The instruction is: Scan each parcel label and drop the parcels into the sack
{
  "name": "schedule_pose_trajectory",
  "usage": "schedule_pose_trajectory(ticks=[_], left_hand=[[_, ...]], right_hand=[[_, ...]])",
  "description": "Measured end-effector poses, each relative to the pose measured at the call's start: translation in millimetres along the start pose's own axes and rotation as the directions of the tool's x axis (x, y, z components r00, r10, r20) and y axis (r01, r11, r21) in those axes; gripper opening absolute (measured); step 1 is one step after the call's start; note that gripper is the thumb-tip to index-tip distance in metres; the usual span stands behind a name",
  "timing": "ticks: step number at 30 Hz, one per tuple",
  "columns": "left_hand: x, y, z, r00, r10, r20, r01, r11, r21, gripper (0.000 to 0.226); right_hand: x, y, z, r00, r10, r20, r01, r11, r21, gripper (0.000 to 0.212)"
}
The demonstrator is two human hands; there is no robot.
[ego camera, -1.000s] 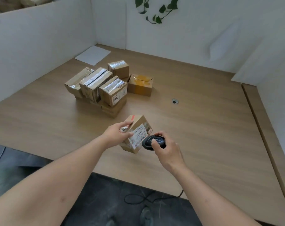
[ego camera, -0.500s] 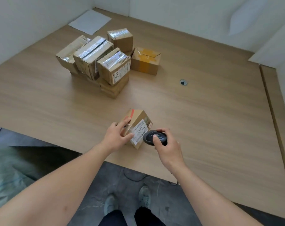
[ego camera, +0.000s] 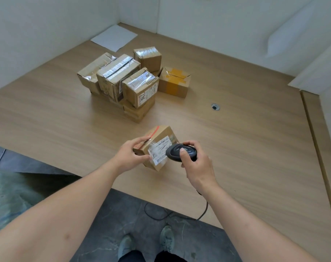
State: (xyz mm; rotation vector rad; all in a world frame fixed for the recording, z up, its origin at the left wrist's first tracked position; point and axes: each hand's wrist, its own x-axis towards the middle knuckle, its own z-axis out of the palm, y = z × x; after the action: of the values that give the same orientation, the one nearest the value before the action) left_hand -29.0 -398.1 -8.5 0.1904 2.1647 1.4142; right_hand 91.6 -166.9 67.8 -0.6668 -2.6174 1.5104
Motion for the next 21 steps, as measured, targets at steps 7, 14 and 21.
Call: schedule_pose_trajectory(ticks=[7, 14, 21], left_hand=[[-5, 39, -40, 0.995, 0.087, -0.046, -0.088, 0.996, -0.016, 0.076], [-19, 77, -67, 0.979, 0.183, -0.093, -0.177, 0.982, 0.071, 0.077], [-43, 94, -87, 0.965, 0.251, -0.078, -0.24, 0.963, 0.121, 0.077]], right_hand=[[1, -58, -19, 0.988, -0.116, -0.104, 0.118, 0.993, 0.018, 0.029], [-21, -98, -30, 0.968, -0.203, -0.147, 0.201, 0.979, -0.029, 0.032], [-54, -121, -29, 0.949, -0.232, -0.214, 0.232, 0.972, -0.027, 0.032]])
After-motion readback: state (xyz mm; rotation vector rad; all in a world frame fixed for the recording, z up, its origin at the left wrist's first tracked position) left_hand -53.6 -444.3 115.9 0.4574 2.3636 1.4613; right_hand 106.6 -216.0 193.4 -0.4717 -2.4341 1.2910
